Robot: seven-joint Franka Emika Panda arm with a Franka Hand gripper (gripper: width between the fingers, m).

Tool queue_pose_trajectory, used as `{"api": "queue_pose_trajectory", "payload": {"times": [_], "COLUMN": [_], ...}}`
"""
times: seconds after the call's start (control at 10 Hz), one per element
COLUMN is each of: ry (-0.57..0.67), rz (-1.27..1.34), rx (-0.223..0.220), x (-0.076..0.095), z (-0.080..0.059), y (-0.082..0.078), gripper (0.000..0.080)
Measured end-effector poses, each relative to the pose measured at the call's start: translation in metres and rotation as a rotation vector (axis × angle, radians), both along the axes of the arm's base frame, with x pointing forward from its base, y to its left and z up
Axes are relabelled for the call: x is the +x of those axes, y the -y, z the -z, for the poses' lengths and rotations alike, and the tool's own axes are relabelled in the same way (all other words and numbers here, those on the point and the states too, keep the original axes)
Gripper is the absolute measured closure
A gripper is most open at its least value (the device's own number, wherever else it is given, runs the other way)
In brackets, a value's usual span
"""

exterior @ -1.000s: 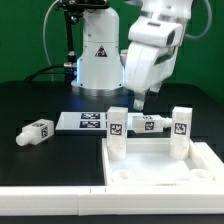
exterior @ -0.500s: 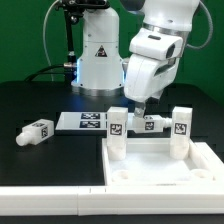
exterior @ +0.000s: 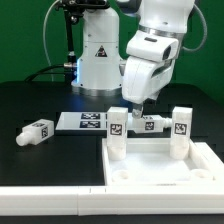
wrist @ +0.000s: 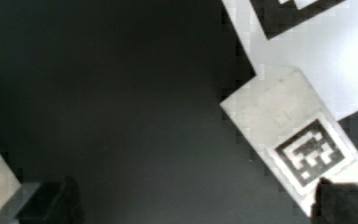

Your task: Assemble square table

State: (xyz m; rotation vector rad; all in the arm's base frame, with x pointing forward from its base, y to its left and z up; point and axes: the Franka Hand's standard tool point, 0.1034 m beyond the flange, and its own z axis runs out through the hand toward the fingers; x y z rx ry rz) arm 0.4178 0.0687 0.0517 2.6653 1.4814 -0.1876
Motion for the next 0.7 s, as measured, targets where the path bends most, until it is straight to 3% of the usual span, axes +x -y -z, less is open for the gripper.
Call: {"api": "queue_pose_trajectory", "payload": {"times": [0.2, 0.4, 0.5, 0.7], "ry": [0.021, 0.068, 0.028, 0.038], "rz": [0.175, 0.592, 0.820, 0.976], "rx": [-0.006, -0.023, -0.022, -0.016], "x": [-0.0001, 0.0003, 0.0002, 0.0042], "z": [-0.0001, -0.0022, -0.0012, -0.0013], "y": [-0.0008, -0.0061, -0.0039, -0.0047], "gripper": [0.0151, 0.0151, 0.0151, 0.0151]}}
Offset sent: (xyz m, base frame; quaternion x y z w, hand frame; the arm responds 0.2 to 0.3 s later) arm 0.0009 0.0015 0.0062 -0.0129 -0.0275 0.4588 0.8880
